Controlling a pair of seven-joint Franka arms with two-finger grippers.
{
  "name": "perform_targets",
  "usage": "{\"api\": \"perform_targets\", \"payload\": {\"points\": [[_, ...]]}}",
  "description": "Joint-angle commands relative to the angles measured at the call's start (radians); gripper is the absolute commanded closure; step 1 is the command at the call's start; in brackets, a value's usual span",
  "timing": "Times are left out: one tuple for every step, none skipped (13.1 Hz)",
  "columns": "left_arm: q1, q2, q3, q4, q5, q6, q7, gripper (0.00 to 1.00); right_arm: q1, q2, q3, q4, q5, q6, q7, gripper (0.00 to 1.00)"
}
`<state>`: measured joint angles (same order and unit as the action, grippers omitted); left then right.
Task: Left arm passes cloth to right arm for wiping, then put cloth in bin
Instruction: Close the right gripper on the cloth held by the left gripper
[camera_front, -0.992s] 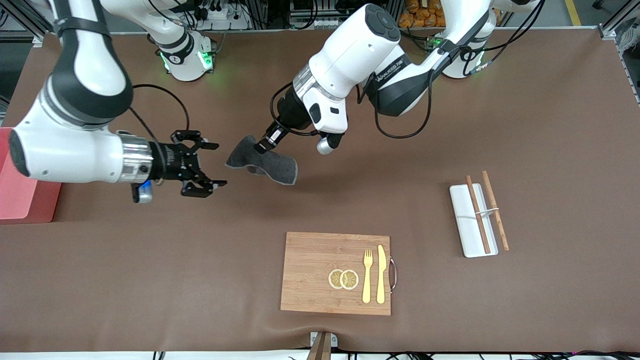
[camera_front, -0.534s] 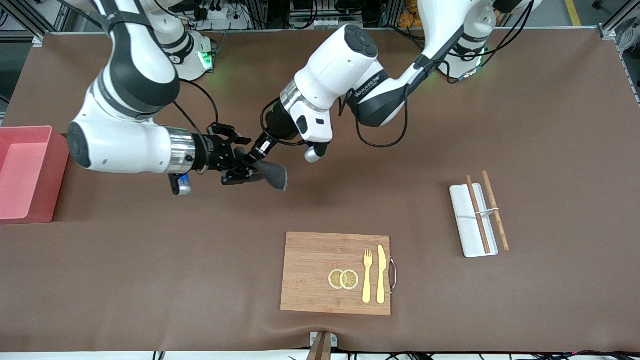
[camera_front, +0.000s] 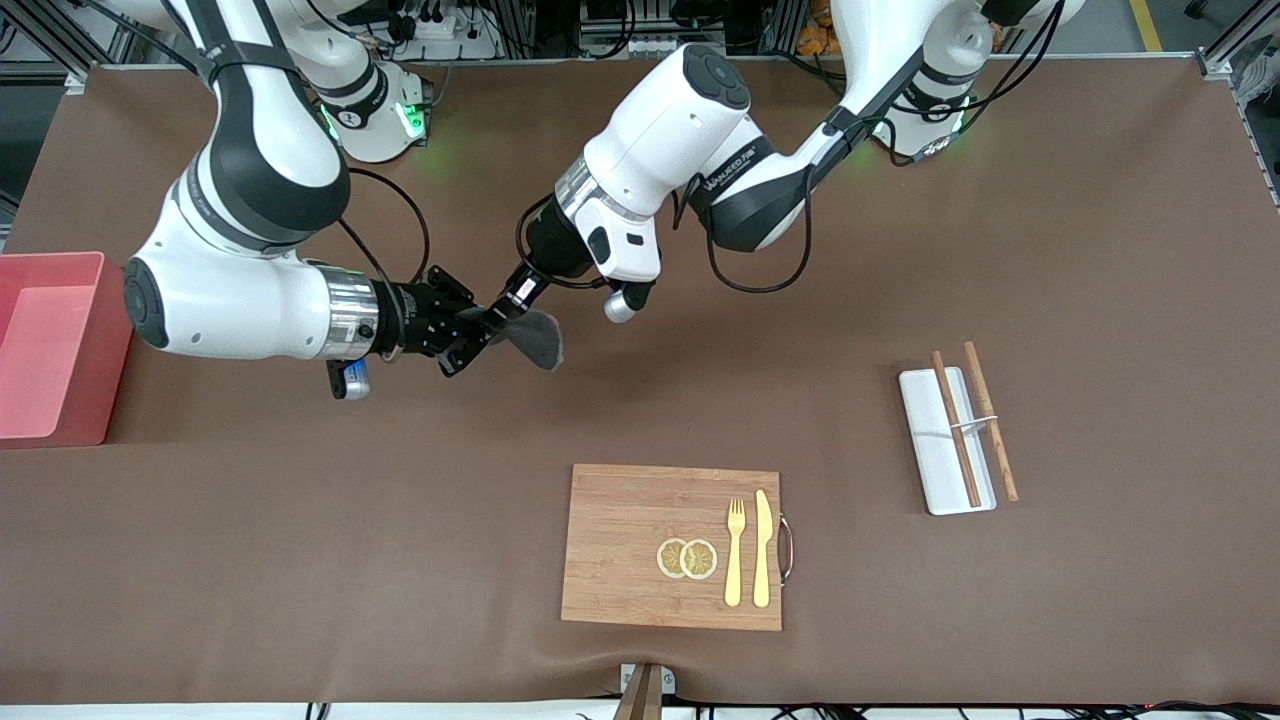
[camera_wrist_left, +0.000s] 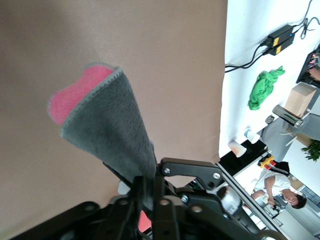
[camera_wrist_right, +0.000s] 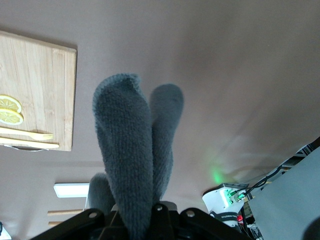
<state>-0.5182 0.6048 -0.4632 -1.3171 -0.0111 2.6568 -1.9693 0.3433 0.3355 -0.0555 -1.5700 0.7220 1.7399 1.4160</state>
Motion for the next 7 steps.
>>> {"api": "perform_targets", "payload": {"points": [[0.006,-0.061,0.017,0.013,0.011,-0.075,-0.008,0.00,-0.015,0.007,0.005,-0.002,-0.001,0.000,-0.067,1.00],[0.026,-0.091,0.017,0.013,0.014,-0.116,0.000,0.00,-0.006,0.008,0.003,-0.002,-0.009,0.007,-0.115,1.00],[0.053,-0.120,0.017,0.012,0.022,-0.164,0.004,0.00,-0.006,0.010,0.005,-0.004,-0.036,0.030,-0.164,1.00],[0.081,-0.153,0.015,0.010,0.026,-0.226,0.015,0.00,0.000,0.014,0.005,-0.015,-0.082,0.053,-0.219,1.00],[0.098,-0.184,0.015,0.010,0.032,-0.301,0.050,0.00,0.009,0.022,0.005,-0.033,-0.117,0.096,-0.271,1.00],[0.125,-0.218,0.015,0.007,0.040,-0.393,0.119,0.00,0.011,0.025,0.005,-0.060,-0.140,0.139,-0.335,1.00],[0.156,-0.250,0.015,0.001,0.043,-0.485,0.204,0.00,0.011,0.027,0.005,-0.086,-0.156,0.173,-0.400,1.00]]}}
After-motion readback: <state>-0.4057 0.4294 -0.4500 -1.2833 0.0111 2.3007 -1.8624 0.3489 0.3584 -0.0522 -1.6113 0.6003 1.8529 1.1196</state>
